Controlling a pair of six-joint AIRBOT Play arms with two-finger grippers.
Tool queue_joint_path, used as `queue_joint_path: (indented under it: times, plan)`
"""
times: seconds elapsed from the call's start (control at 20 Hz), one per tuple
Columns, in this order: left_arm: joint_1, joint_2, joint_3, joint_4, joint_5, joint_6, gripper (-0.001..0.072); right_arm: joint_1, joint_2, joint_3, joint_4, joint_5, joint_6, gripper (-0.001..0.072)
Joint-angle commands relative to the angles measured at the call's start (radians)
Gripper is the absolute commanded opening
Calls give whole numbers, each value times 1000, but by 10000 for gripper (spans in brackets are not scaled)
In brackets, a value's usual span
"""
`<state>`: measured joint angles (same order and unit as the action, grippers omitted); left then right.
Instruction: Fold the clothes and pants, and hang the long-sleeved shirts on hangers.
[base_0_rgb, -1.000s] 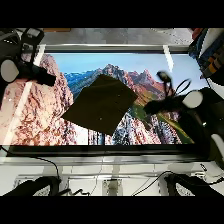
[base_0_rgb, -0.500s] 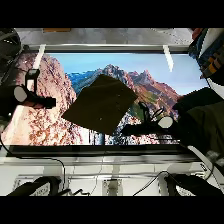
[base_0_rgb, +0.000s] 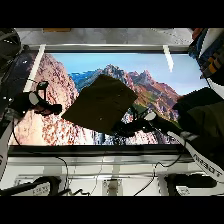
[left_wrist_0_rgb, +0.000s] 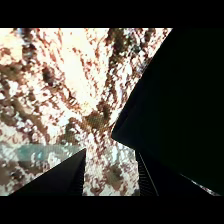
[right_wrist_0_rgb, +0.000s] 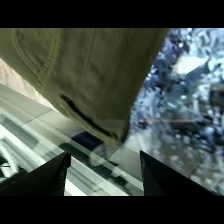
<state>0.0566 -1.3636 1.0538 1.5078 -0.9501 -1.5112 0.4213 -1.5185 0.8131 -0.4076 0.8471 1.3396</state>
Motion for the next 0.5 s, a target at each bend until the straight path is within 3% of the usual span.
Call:
queue_joint_path:
  times: [0.0,0.25,0.35,0.45]
  plan:
    - [1,-43,-2,-2,18,0,374,3,-90,89,7,56,79,474]
    - [1,-61,-2,-22,29,0,374,94,-175,173,-17,81,137,436]
    - [1,-67,-2,-49,30,0,374,117,-185,204,-22,25,135,209]
    - [1,-73,-2,-68,30,0,374,106,-184,240,-52,18,133,91]
